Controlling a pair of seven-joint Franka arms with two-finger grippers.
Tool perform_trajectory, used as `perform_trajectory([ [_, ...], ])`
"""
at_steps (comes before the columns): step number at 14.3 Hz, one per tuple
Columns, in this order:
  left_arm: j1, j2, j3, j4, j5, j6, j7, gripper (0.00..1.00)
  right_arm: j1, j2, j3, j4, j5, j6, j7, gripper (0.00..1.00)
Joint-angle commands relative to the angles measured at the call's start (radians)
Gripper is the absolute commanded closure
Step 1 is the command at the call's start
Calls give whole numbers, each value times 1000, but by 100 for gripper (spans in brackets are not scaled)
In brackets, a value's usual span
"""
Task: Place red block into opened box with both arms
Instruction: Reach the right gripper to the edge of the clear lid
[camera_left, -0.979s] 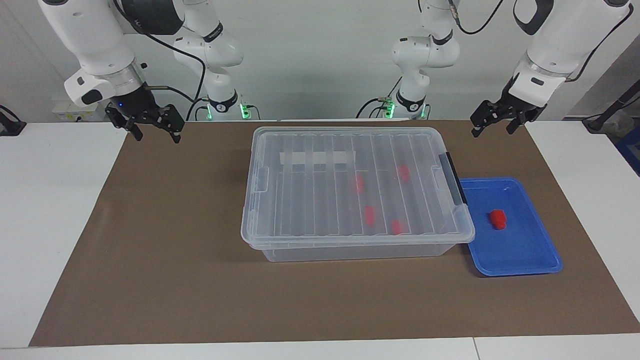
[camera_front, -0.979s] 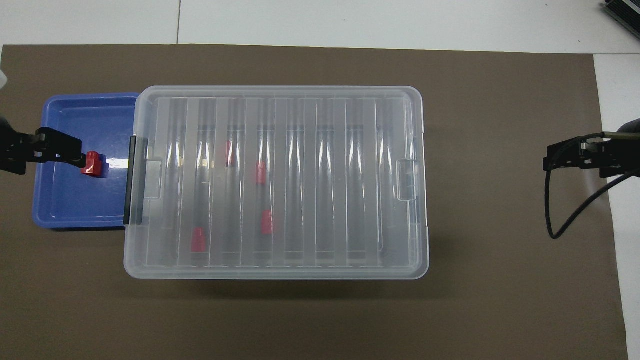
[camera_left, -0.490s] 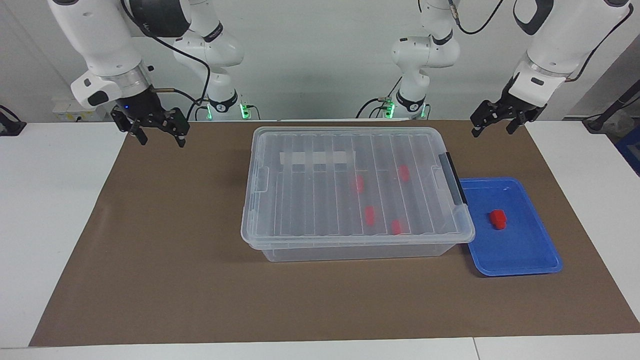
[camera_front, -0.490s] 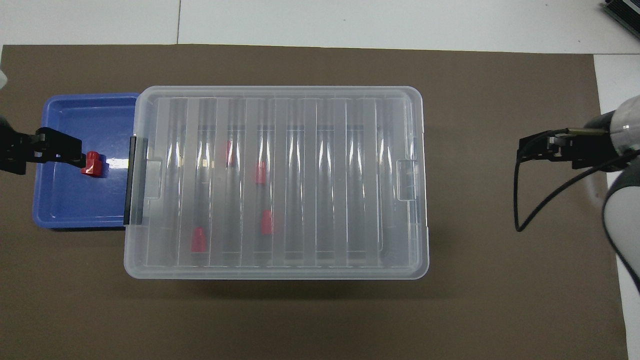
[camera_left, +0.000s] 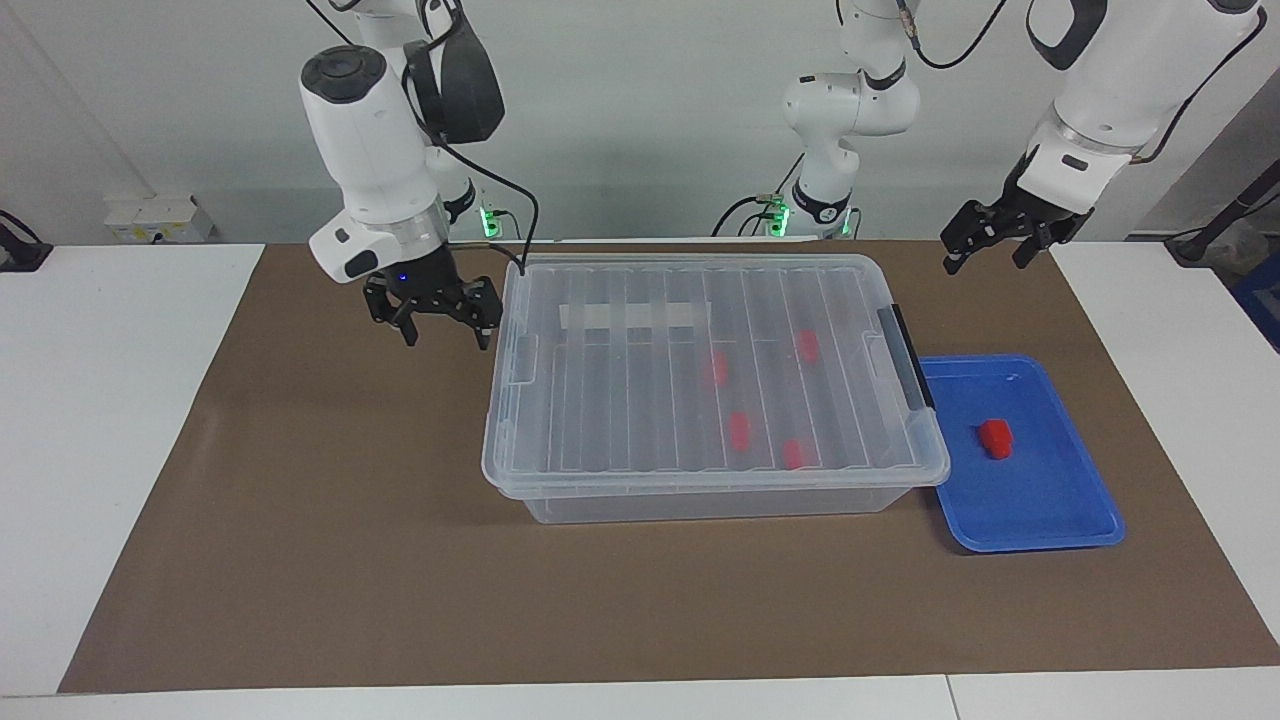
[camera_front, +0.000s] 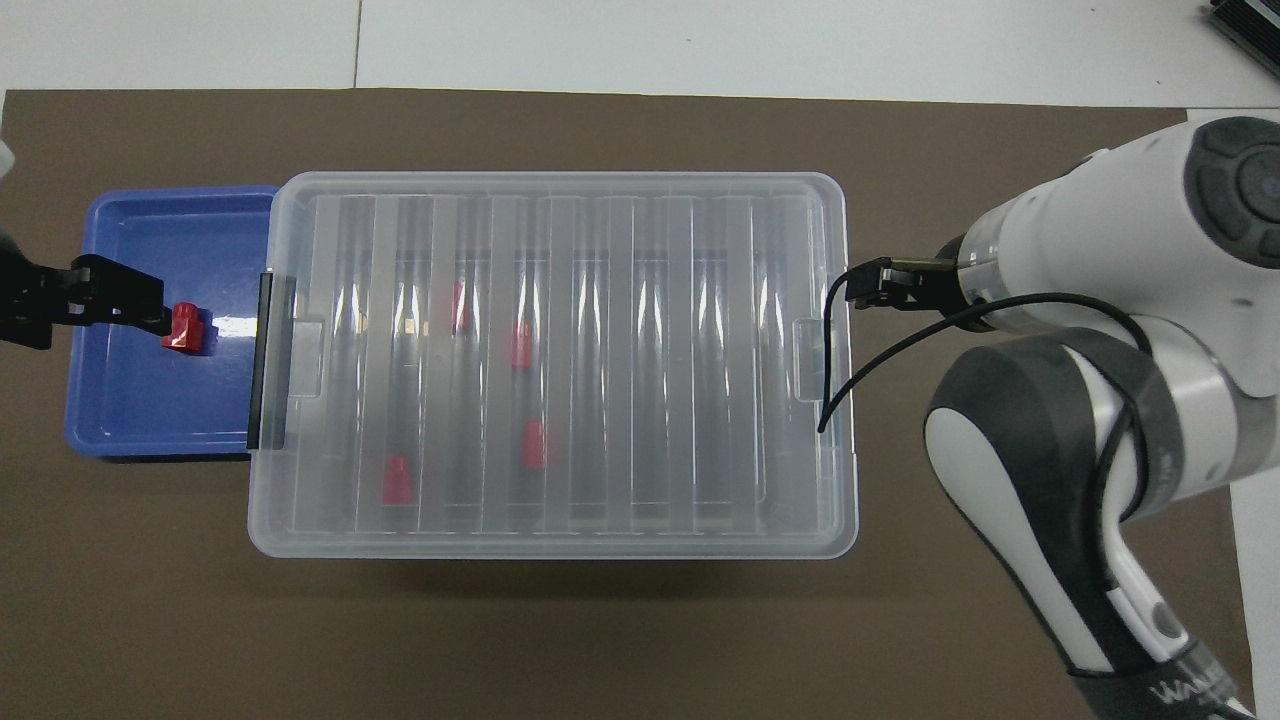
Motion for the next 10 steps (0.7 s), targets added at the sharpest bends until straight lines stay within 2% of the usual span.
perform_trajectory([
  [1,9,-20,-4,-17,3,4,-7,0,8,-23,0,-120,-1,107,32,1],
  [10,9,-20,-4,-16,3,4,-7,0,7,-69,0,-239,-1,135,-3,1],
])
